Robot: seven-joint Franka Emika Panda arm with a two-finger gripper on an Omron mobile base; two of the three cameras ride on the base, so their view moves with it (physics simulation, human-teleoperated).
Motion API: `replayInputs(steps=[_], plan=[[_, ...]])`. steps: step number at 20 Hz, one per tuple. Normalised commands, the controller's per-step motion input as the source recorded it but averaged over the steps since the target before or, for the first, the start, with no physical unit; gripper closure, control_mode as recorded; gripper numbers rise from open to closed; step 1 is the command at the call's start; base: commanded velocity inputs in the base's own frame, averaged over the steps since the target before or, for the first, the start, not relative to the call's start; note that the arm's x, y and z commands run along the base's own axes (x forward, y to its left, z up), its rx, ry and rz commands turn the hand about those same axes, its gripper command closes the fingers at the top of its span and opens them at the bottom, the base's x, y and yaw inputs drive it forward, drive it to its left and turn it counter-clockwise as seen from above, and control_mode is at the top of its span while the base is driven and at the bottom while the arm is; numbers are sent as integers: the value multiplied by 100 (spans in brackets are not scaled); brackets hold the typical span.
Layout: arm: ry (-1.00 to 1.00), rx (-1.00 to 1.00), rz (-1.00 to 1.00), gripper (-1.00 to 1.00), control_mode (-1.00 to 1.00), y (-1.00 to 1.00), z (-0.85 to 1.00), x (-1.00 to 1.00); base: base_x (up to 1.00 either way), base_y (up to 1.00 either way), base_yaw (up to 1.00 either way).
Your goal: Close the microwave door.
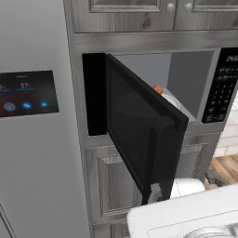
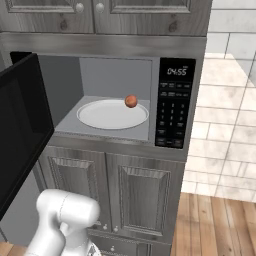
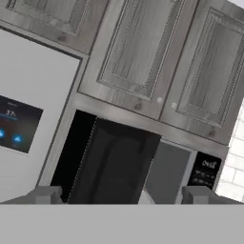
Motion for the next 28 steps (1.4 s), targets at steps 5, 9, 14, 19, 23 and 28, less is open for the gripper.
replayInputs(steps=[5, 9, 14, 19, 23, 28], plan=[[6, 0, -10, -100, -100, 86, -35, 84, 0, 0, 0], [2, 0, -23, -100, -100, 53, -34, 92, 0, 0, 0], [0, 0, -40, -100, -100, 26, -43, 53, 0, 0, 0], [-1, 0, -42, -100, -100, 9, -3, 8, 0, 0, 0], [-7, -3, -25, -100, -100, 2, 4, 0, 0, 0, 0], [-1, -4, -17, -100, -100, -14, 2, 16, 0, 0, 0]])
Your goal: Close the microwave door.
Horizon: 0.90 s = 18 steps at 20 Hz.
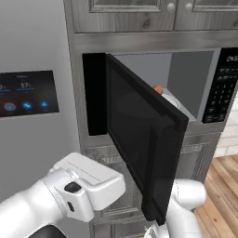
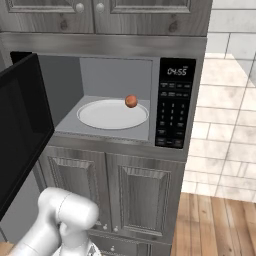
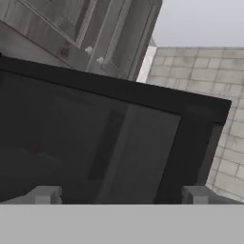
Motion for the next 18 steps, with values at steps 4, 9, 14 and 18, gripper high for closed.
replayInputs(steps=[4, 9, 14, 18], plan=[[0, -2, -15, -100, -100, -2, -20, 63, 0, 0, 0], [0, -1, -12, -100, -100, -1, -32, 72, 0, 0, 0], [0, -1, -13, -100, -100, -10, -34, 76, 0, 0, 0], [0, -4, -15, -100, -100, -9, -14, 80, 0, 0, 0]])
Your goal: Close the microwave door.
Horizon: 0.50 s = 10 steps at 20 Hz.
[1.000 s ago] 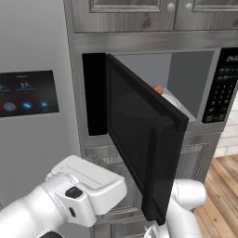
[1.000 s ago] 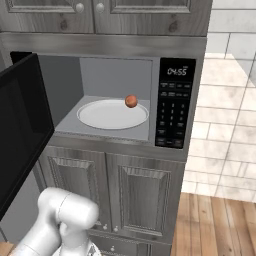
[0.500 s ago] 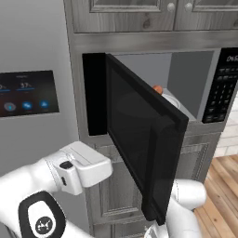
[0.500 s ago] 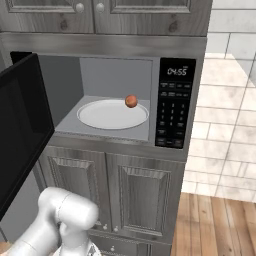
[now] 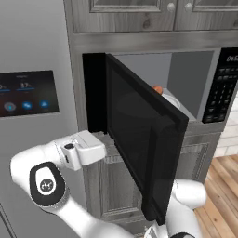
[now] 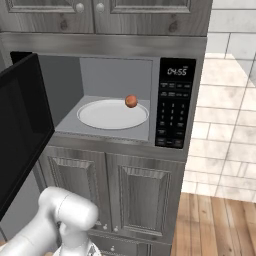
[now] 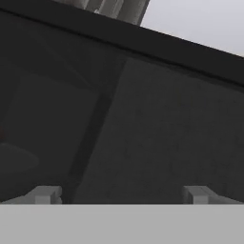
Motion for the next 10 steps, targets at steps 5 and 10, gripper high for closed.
replayInputs(steps=[5, 10], plan=[[0, -1, -14, -100, -100, -56, 0, 21, 0, 0, 0], [0, 1, -7, -100, -100, -100, 0, 0, 0, 0, 0]])
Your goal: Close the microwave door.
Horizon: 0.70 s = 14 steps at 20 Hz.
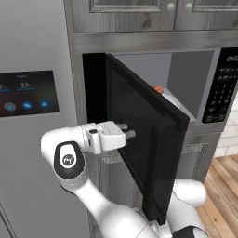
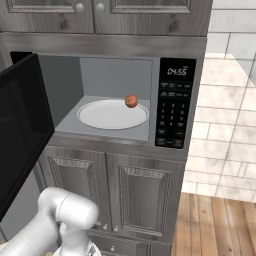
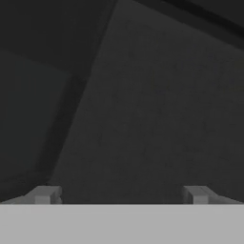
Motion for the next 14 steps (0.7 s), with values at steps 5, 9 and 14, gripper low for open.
replayInputs(steps=[5, 9, 14], plan=[[0, 2, -4, -100, -100, -100, 0, 0, 0, 0, 0], [0, 2, 0, -100, -100, -100, 0, 0, 0, 0, 0], [0, 1, 4, -100, -100, -100, 1, 11, 0, 0, 0]])
